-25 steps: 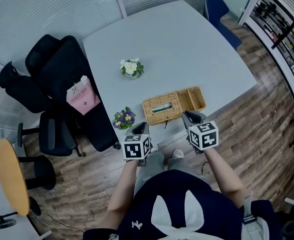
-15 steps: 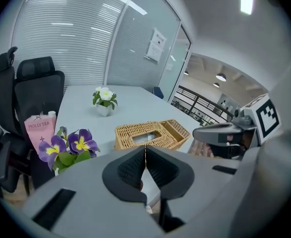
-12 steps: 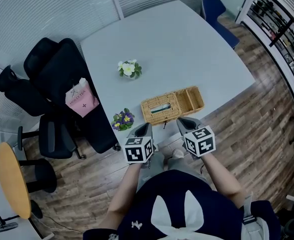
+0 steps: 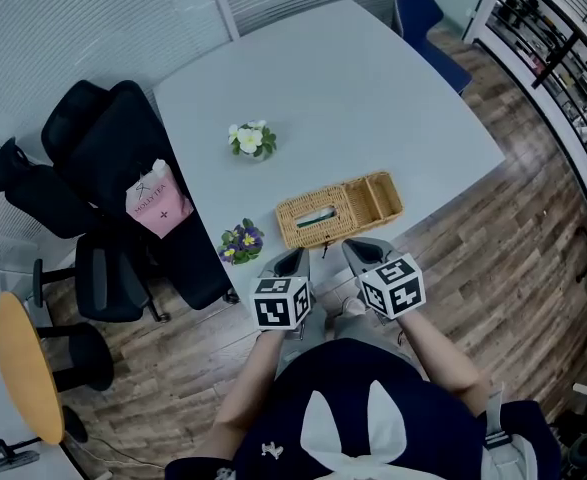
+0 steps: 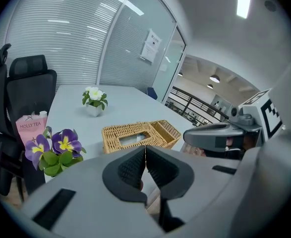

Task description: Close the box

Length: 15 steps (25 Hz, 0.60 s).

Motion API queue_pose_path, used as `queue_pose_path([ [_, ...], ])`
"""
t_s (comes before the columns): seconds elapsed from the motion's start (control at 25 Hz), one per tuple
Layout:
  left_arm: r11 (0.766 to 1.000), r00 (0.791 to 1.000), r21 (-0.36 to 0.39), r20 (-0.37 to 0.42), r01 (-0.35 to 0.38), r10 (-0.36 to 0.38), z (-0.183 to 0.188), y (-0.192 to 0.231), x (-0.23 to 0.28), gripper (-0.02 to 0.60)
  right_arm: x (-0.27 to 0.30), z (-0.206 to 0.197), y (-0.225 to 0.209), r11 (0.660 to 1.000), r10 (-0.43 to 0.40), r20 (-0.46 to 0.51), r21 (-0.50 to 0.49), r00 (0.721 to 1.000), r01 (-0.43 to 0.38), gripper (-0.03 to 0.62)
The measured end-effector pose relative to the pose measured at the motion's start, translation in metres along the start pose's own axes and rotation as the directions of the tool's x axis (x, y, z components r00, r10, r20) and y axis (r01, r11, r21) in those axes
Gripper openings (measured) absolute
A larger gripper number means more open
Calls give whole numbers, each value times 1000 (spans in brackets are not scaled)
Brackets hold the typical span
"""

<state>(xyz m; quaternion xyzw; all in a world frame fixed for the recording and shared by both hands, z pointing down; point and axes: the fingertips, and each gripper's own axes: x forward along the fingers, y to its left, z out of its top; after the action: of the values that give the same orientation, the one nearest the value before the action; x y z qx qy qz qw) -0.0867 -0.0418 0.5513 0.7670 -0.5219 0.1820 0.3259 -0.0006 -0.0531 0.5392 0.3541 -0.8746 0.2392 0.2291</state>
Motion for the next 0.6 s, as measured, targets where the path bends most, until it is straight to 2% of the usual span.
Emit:
queue_pose_path([
  [0.6,999,1000,28,-27,15,-14,-4,-4,8,25,2,-4,-2,1000,7,-14,-21,1000,-8,3],
])
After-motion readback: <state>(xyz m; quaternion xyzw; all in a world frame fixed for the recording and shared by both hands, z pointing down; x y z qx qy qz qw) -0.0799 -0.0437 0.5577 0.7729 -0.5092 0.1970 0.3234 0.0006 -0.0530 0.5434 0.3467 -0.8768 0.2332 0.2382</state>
